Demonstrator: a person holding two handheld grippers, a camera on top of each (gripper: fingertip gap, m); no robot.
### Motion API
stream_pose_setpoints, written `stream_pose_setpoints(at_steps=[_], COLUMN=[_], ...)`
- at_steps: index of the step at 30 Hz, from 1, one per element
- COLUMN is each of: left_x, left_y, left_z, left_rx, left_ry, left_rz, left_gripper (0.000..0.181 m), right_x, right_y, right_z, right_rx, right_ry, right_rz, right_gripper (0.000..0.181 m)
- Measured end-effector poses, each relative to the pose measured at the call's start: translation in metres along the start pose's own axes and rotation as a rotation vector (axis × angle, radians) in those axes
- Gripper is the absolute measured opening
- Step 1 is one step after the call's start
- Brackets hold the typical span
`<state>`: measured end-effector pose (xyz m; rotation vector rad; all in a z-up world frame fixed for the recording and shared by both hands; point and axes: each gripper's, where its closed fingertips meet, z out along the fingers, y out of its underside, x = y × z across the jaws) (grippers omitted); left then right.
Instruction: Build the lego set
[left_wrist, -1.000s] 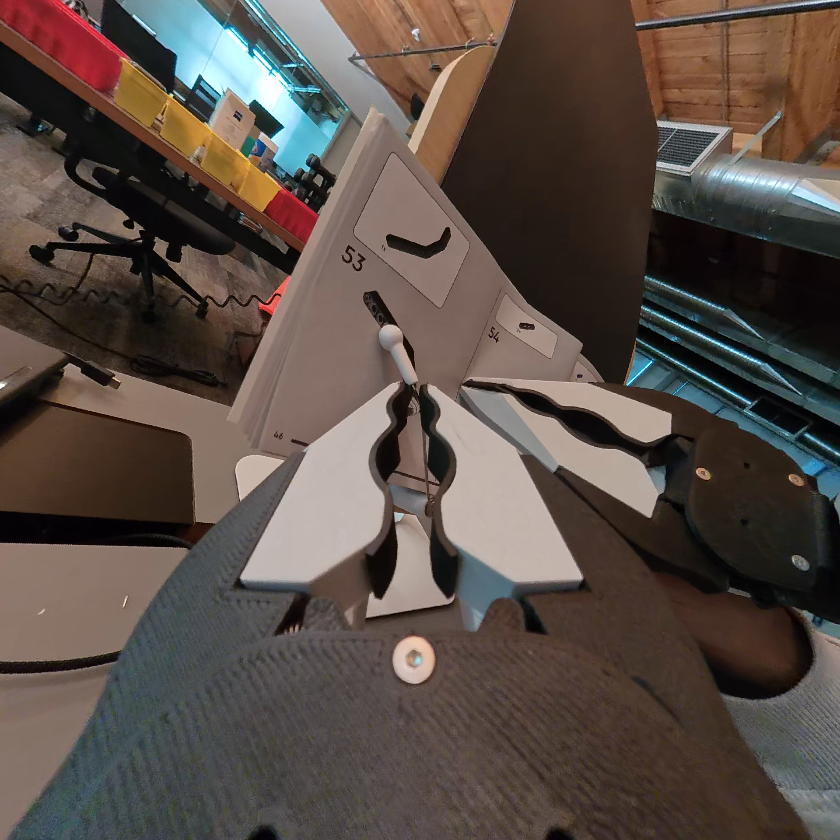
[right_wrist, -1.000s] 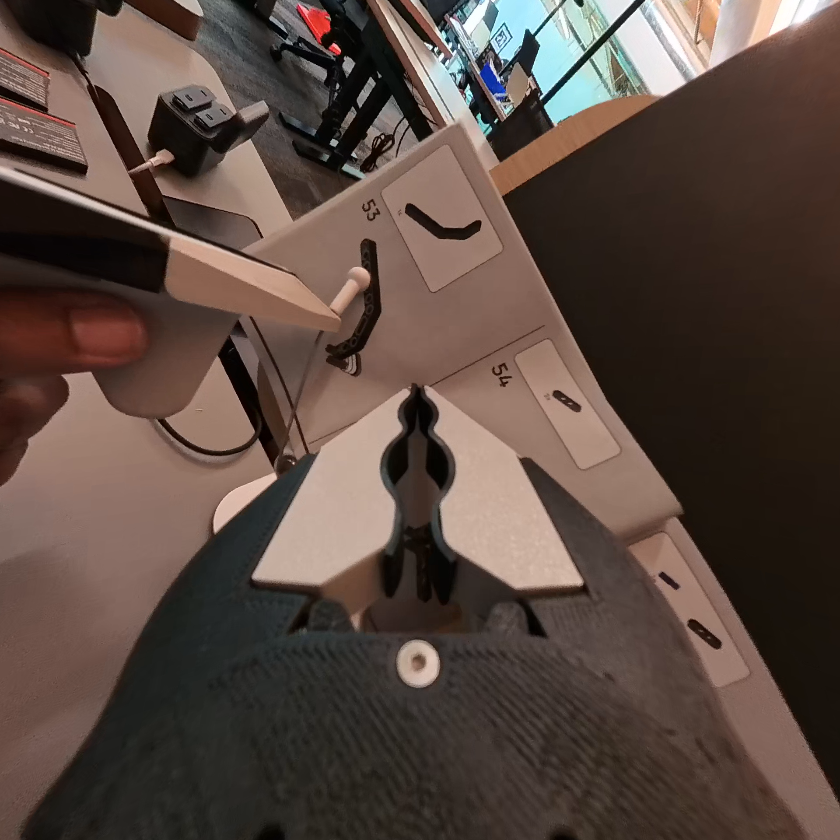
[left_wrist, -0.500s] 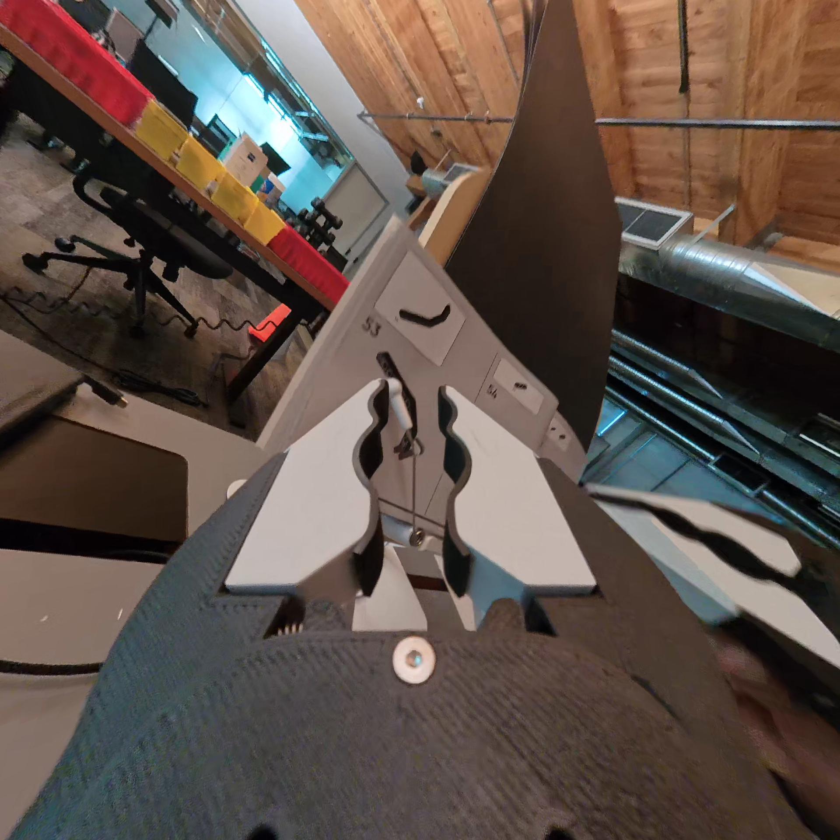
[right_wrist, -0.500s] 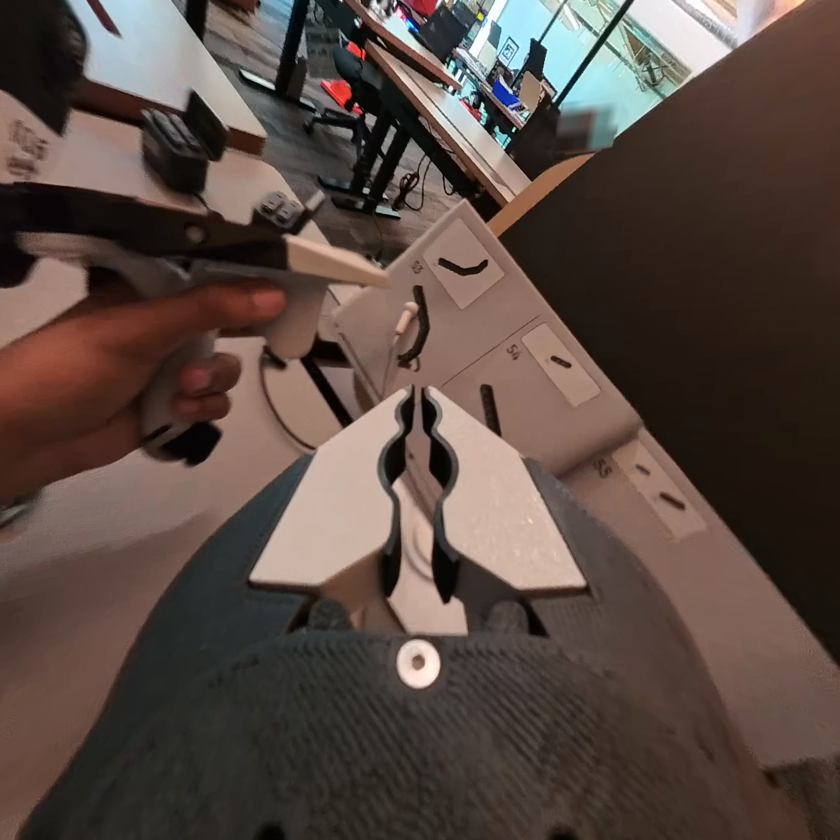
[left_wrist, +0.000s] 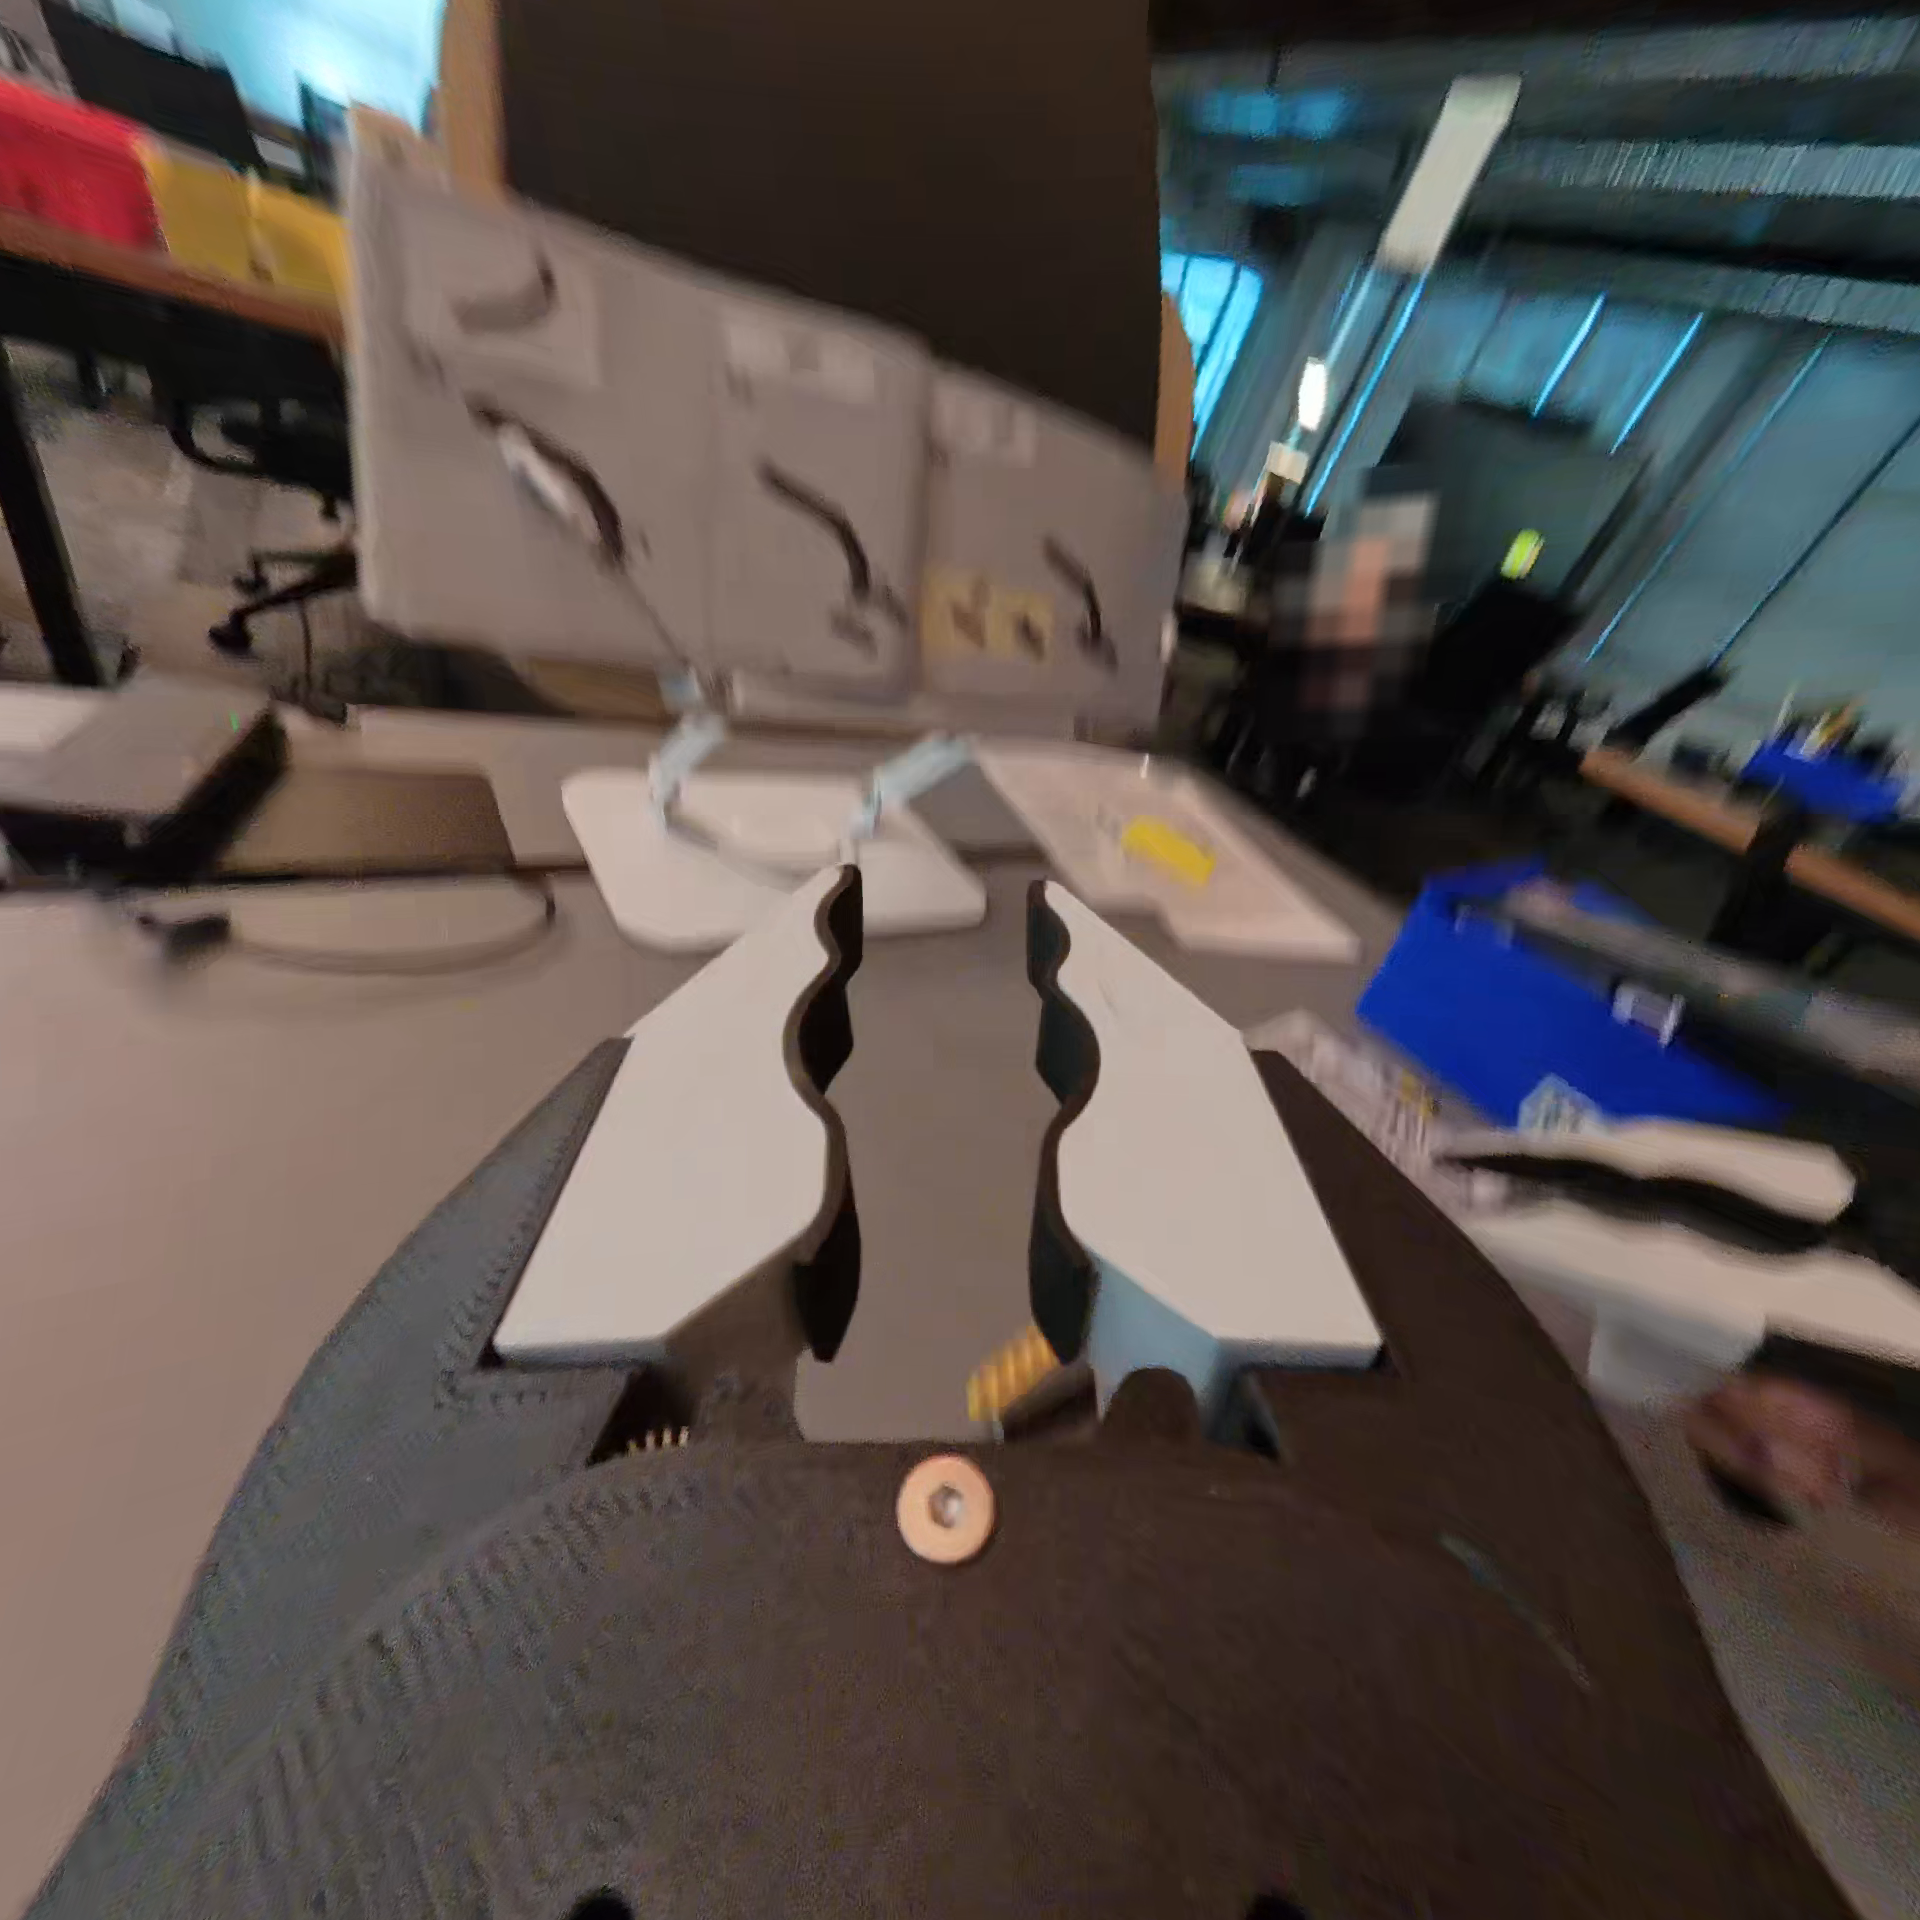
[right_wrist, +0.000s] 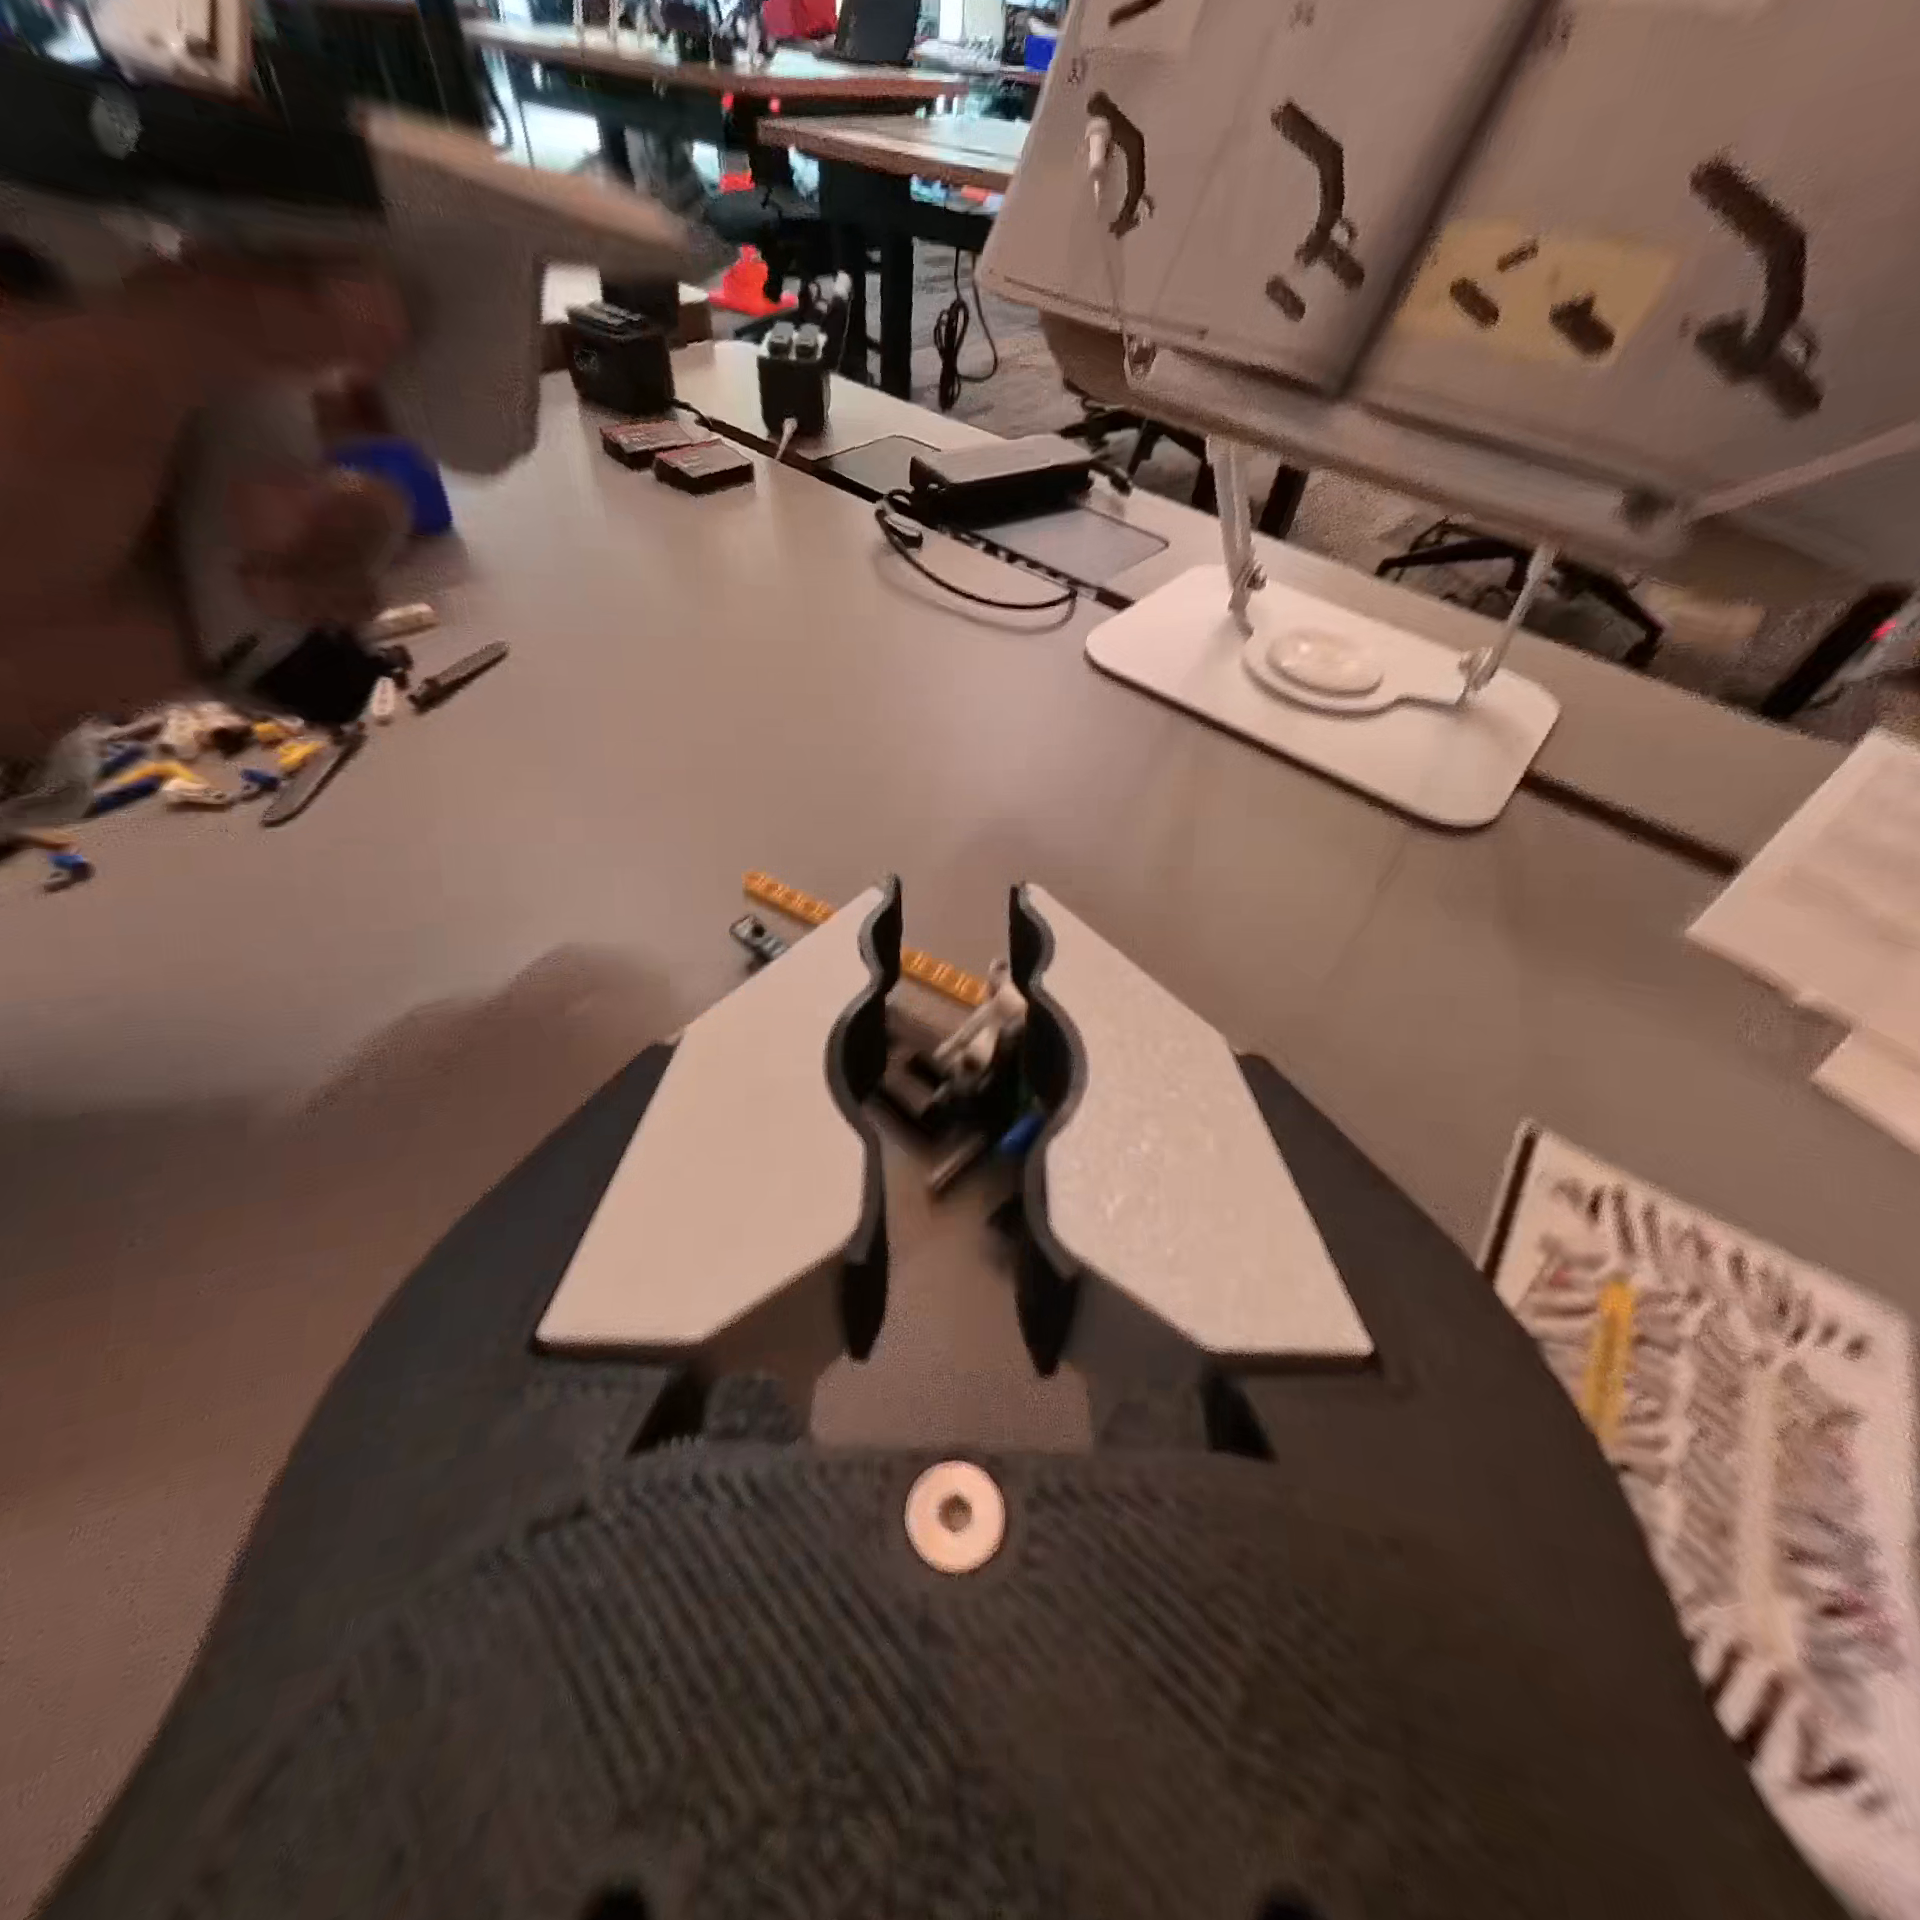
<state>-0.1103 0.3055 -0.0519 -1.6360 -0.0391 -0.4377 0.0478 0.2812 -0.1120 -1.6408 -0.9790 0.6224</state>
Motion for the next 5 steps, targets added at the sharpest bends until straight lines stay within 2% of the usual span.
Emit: stream_pose_setpoints(at_steps=[3, 5], left_x=[0.025, 0.041], left_y=[0.081, 0.111], left_z=[-0.033, -0.049], left_rx=[-0.24, -0.29], left_ry=[0.008, 0.043], left_rz=[0.025, -0.058], left_gripper=[0.029, 0.03], right_x=[-0.017, -0.025], right_y=[0.03, 0.044], right_z=[-0.016, -0.022], right_rx=[0.056, 0.099], right_ry=[-0.029, -0.053], right_rz=[0.135, 0.221], right_gripper=[0.015, 0.016])
